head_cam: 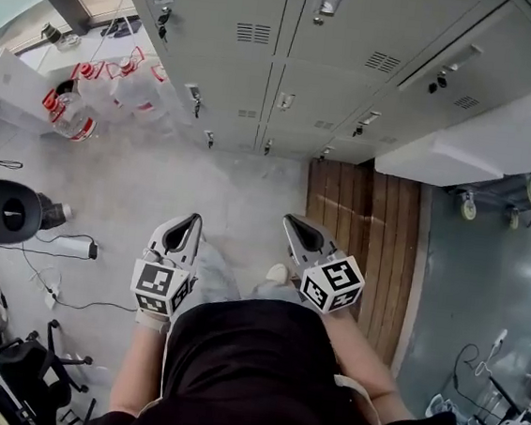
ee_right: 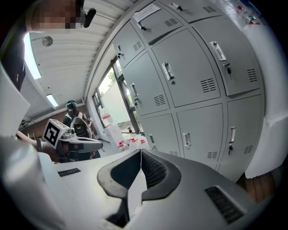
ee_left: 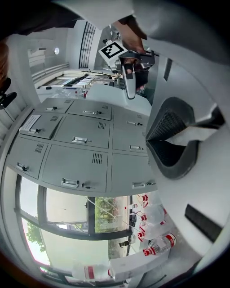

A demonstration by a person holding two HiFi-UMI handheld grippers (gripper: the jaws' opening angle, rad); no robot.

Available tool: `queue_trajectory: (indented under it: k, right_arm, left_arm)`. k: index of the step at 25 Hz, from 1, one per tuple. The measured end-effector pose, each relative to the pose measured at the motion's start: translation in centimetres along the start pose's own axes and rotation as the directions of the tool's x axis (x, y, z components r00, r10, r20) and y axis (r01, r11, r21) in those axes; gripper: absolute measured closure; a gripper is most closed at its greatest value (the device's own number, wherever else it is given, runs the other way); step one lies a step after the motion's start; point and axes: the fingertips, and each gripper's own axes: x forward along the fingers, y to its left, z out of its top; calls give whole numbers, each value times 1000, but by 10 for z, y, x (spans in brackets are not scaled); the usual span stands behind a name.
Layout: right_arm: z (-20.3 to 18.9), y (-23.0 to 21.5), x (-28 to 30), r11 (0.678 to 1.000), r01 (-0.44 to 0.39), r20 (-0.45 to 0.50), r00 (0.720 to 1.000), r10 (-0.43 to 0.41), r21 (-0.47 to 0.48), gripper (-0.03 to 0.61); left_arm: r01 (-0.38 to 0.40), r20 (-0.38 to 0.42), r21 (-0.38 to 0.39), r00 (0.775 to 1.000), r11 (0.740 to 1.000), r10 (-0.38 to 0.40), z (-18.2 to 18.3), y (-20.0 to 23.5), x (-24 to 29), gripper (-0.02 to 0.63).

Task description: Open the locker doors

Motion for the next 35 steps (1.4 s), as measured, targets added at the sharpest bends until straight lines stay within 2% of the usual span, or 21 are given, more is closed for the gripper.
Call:
queue_trajectory:
  k: [9,15,25,28,35]
  right_arm:
    - [2,45,137,994,104,-64,992,-106,-46,549]
    - [-19,56,218,989,114,-142,982,-127,-91,549]
    - [-91,6,352,985,56,-243,965,-95,-162,549]
    - [-116,-8,385,980,27,-276,958,-82,-195,549]
    - [-176,-42,461,981,-3,-310,949,-58,-194,548]
  left_arm:
    - [62,-36,-28,997,998,-63,-21,139,4,595]
    - [63,-65,-64,996,996,-67,-45,198,5,597]
    - [-64,-116,-160,992,985,46,-124,268,46,595]
    - [-105,-133,-197,988,975,79,-154,282,60,595]
    - [-180,-159,-249,977,952,143,-220,310,100,595]
